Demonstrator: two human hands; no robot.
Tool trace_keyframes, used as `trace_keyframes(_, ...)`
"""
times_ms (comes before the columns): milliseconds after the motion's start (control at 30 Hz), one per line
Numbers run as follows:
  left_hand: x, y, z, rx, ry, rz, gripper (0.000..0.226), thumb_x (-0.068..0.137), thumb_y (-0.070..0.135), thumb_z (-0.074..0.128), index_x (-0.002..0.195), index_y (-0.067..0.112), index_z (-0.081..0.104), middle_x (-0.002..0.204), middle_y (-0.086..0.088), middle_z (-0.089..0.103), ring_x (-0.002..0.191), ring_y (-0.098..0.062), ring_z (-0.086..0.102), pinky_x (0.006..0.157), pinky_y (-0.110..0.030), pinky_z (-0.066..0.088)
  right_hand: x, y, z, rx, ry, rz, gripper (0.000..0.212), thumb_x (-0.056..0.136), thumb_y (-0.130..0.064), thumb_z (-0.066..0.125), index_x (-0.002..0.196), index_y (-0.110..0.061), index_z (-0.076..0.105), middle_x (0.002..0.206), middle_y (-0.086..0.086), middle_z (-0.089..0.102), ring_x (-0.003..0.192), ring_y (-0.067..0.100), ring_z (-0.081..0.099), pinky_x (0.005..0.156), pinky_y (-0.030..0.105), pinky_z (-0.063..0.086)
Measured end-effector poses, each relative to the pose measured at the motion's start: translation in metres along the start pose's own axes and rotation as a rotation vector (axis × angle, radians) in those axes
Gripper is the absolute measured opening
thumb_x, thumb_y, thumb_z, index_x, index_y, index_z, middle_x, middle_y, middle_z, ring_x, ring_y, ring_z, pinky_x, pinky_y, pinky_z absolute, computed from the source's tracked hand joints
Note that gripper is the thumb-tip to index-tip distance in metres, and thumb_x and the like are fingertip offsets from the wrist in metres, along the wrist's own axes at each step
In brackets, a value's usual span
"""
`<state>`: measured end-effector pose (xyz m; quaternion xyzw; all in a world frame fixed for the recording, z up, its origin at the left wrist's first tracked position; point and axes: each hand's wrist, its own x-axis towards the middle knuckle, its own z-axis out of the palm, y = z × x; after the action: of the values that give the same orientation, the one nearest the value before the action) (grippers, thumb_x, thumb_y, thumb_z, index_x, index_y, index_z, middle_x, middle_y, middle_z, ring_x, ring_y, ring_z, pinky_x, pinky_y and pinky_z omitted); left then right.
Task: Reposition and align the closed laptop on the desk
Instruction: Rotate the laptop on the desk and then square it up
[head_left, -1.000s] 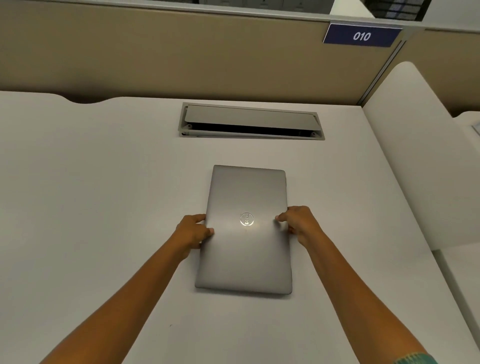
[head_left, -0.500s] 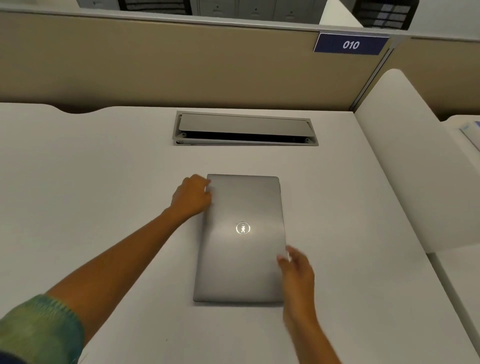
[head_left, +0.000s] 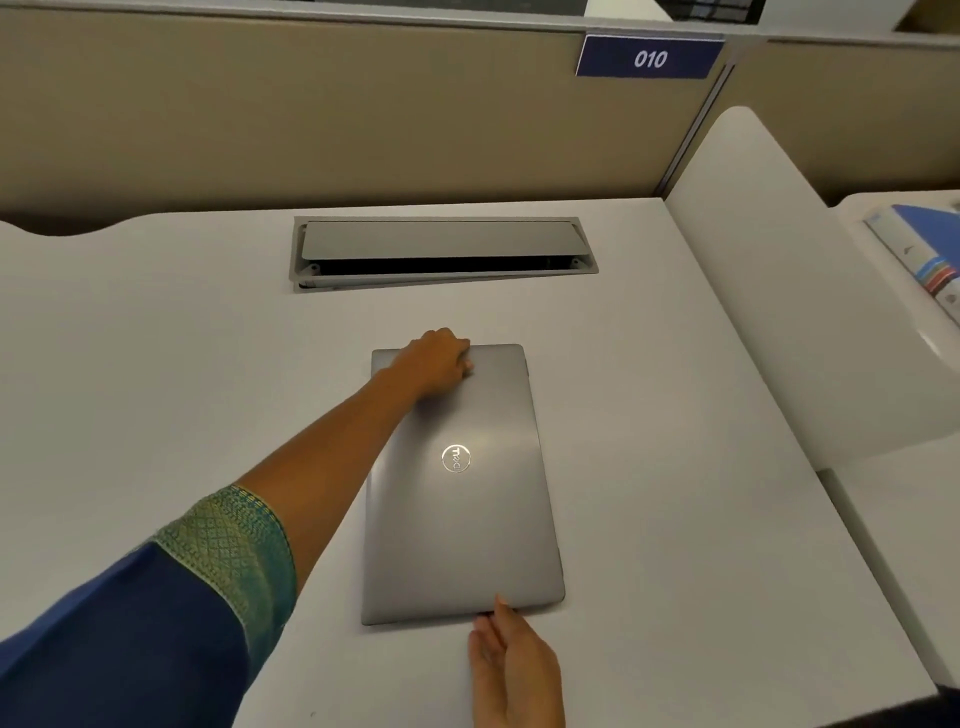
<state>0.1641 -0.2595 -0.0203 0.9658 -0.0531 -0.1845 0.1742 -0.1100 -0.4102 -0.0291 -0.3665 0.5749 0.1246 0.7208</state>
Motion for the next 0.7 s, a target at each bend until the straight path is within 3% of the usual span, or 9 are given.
trace_keyframes(67, 0.003, -0.002, 0.003, 0.003, -0.003, -0.009, 0.038, 0.094, 0.035, 0.049, 0.119, 0.007, 0.056, 0.121, -0.018, 0.054, 0.111, -0.035, 0.053, 0.087, -0.042, 0.045, -0.003, -0.001, 0.010, 0.026, 0.002, 0.074, 0.014, 0.088, -0.008, 0.063, 0.092, 0.005, 0.060, 0.089, 0.014, 0.061, 0.102, 0.026, 0.055, 0.103, 0.038, 0.042)
trace_keyframes(133, 0.006, -0.004, 0.003, 0.013, -0.012, -0.010, 0.044, 0.092, 0.038, 0.051, 0.125, 0.009, 0.053, 0.125, -0.018, 0.053, 0.114, -0.035, 0.051, 0.089, -0.043, 0.044, -0.005, -0.005, 0.014, 0.040, 0.015, 0.087, 0.011, 0.088, -0.007, 0.063, 0.083, 0.002, 0.057, 0.089, 0.014, 0.059, 0.103, 0.026, 0.053, 0.105, 0.038, 0.040)
trace_keyframes(333, 0.007, -0.008, 0.002, -0.035, -0.011, -0.081, 0.054, 0.085, 0.039, 0.060, 0.133, 0.017, 0.049, 0.131, -0.015, 0.052, 0.121, -0.035, 0.045, 0.096, -0.043, 0.042, -0.007, -0.015, 0.014, 0.040, -0.077, 0.130, 0.007, 0.088, -0.005, 0.062, 0.092, 0.001, 0.063, 0.084, 0.010, 0.059, 0.079, 0.019, 0.053, 0.091, 0.031, 0.040)
trace_keyframes(500, -0.010, -0.034, 0.000, -0.084, 0.027, -0.199, 0.055, 0.084, 0.041, 0.062, 0.131, 0.015, 0.050, 0.129, -0.017, 0.055, 0.118, -0.037, 0.049, 0.096, -0.045, 0.043, 0.001, -0.037, 0.015, 0.025, -0.125, 0.054, 0.003, 0.087, -0.001, 0.061, 0.089, 0.000, 0.062, 0.092, 0.014, 0.066, 0.097, 0.025, 0.058, 0.104, 0.035, 0.041)
trace_keyframes(700, -0.050, -0.067, -0.001, -0.211, 0.093, -0.385, 0.057, 0.084, 0.040, 0.063, 0.130, 0.011, 0.050, 0.134, -0.013, 0.055, 0.120, -0.034, 0.051, 0.097, -0.040, 0.041, 0.018, -0.080, 0.025, -0.113, -0.222, -0.054, 0.003, 0.086, 0.002, 0.060, 0.087, 0.003, 0.062, 0.093, 0.018, 0.067, 0.087, 0.029, 0.061, 0.094, 0.041, 0.047)
